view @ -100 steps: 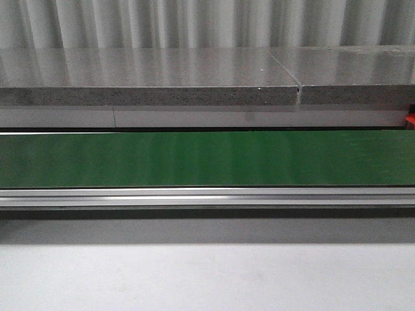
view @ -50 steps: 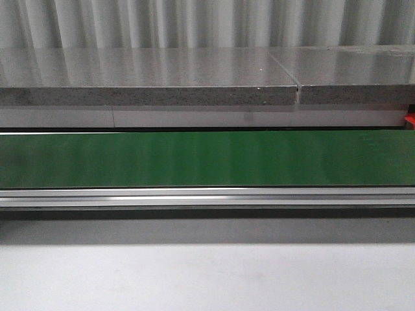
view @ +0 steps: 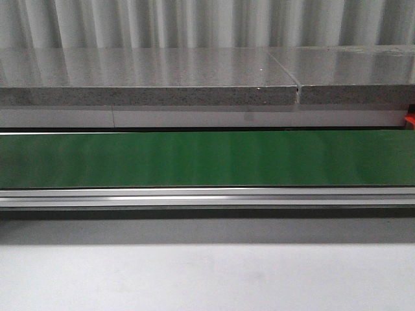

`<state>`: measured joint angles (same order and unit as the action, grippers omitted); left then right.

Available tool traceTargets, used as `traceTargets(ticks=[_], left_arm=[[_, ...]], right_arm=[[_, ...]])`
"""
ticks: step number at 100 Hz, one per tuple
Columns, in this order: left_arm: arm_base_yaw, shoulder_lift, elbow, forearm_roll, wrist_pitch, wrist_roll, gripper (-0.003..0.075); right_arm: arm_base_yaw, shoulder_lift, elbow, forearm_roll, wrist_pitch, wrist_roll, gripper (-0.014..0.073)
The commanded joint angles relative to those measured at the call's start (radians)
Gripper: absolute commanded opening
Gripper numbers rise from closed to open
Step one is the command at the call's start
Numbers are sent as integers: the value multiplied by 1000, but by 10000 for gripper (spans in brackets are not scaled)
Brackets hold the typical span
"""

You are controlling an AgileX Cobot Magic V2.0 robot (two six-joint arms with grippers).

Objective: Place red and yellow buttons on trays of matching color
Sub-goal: 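Grasp the red push button with the left gripper, then set the red button on the belt and open the left gripper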

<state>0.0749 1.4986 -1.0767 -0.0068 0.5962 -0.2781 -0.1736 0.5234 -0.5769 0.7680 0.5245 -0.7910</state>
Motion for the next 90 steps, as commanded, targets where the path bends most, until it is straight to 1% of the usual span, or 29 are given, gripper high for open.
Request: traceTargets(ticks=[1,27,36,43,50,62,69,74,90], left_arm=[[-6,-29,-17,-11,-64,0,-20],[-6,-29,-11,-11,-29,5,-18],[-6,-29,-11,-11,-13,5,15],[-6,-29,-11,-11,-5,9,83],[-6,-29,-11,-11,-4,10,183],[-6,-29,-11,-11,-4,12,410],[-6,-29,-11,-16,-3,12,502],[-6,-29,-11,-16,0,12,528],[-6,-29,-45,-16,15,29,525]], right_arm=[[-1,2,-25,20,-45,-3,-68],[-1,2,-25,20,-45,-3,-68],[-1,2,-25,20,-45,-3,-68],[-1,2,-25,20,-45,-3,-68],[-1,2,-25,20,-45,-3,-68],[-1,2,-25,20,-45,-3,-68],[-1,2,-25,20,-45,-3,-68],[-1,2,-25,20,-45,-3,-68],[-1,2,-25,20,-45,-3,-68]])
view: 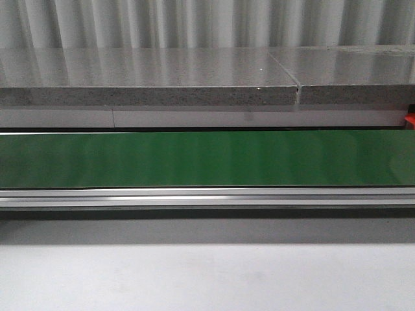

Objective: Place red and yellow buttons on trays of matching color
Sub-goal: 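Set the red button on the belt and open the left gripper, then grasp the yellow push button with the left gripper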

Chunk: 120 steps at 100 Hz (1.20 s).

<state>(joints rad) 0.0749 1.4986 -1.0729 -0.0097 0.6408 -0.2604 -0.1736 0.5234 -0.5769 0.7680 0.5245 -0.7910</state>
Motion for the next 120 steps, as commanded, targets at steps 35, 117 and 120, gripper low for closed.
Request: traceTargets(ticks=[35,117,120], left_arm=[[6,-31,-179,98,-14,16,525],[227,186,-190,110,-53,14,525],[237,199,-192,110,-58,14,525]], right_arm=[[-1,2,-25,20,-45,-3,-68],[-1,2,-25,20,-45,-3,-68],[-1,2,-25,20,-45,-3,-68]])
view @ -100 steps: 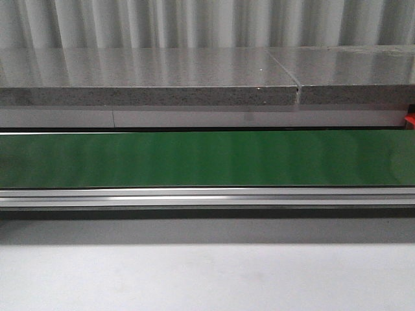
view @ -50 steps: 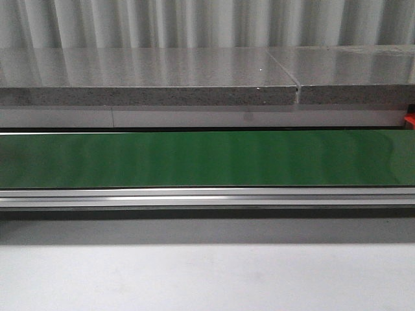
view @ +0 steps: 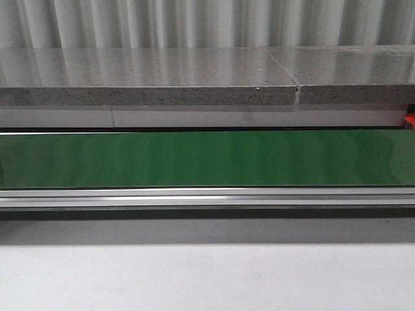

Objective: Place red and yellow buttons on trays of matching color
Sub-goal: 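Grasp the yellow push button with the left gripper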

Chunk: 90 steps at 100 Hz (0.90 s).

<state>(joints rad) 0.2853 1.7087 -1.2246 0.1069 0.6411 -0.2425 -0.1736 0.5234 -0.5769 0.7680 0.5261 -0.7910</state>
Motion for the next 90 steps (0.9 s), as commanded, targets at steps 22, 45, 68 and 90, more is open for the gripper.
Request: traceTargets(ticks=[22,45,68,90], left_arm=[[74,84,-113,-19,-58,-2,525],[78,205,-241,-29,-35,21,525],[84,294,-352,-29,-31,21,525],[84,329,-402,-29,-27,21,515]], right_arm=[[-1,2,-25,20,-47,-3,-68],[-1,2,-25,20,-47,-3,-68],[-1,2,-25,20,-47,-3,-68],[-1,2,-25,20,-47,-3,-68]])
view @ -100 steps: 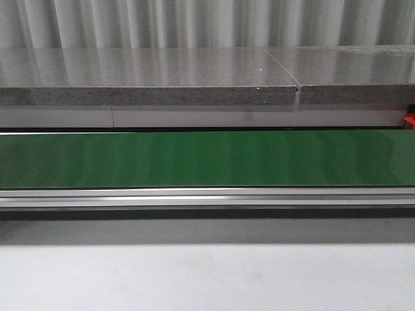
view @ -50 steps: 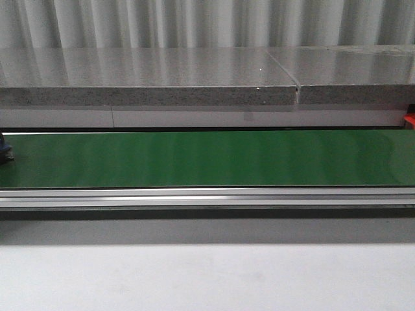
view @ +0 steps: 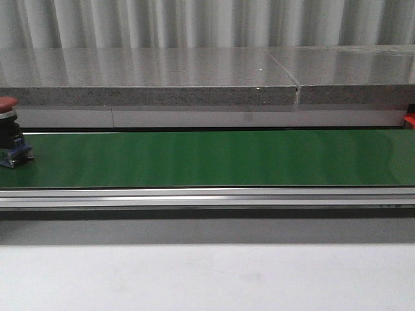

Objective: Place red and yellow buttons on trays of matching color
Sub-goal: 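Grasp the yellow push button with the left gripper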

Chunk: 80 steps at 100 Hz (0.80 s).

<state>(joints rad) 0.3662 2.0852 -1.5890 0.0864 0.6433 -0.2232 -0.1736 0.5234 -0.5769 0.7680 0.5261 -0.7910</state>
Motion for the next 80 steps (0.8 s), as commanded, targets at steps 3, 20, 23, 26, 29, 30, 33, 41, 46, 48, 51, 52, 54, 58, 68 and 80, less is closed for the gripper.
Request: traceTargets(ticks=[3,20,23,26,29,30,33,41,46,48,51,52,54,58,68,80], left_arm=[[3,-44,-37,-8,-27,2,502],[3,-43,-37,-8,4,2,330],[3,-43,-37,-8,11,2,294],[3,-43,-37,-8,19,2,247],[3,-43,-37,-8,22,2,210],[3,-43,-37,-8,25,2,201],[3,-43,-40,-8,35,2,155],[3,-45,-56,-8,67,2,64],[3,-56,-64,-8,86,2,15],[3,-61,-67,-11,90,2,-5],[3,-71,-69,-14,95,2,-20],[3,-74,-71,-17,97,2,-20],[0,-83,-71,-17,97,2,-20],[1,-104,-71,-19,97,2,-21],[-12,-161,-71,-24,99,4,-21],[-39,-238,-71,-36,146,6,-21]], right_arm=[[-1,2,-25,20,-47,-3,-68],[-1,2,-25,20,-47,-3,-68],[-1,2,-25,20,-47,-3,-68],[-1,2,-25,20,-47,-3,-68],[-1,2,-25,20,-47,-3,-68],[-1,2,-25,20,-47,-3,-68],[-1,2,-25,20,-47,-3,-68],[-1,2,-25,20,-47,-3,-68],[-1,2,-25,20,-47,-3,-68],[-1,2,-25,20,-47,-3,-68],[-1,2,-25,20,-47,-3,-68],[-1,2,-25,20,-47,-3,-68],[-1,2,-25,20,-47,-3,-68],[-1,2,-25,20,-47,-3,-68],[-1,2,-25,20,-47,-3,-68],[-1,2,-25,20,-47,-3,-68]])
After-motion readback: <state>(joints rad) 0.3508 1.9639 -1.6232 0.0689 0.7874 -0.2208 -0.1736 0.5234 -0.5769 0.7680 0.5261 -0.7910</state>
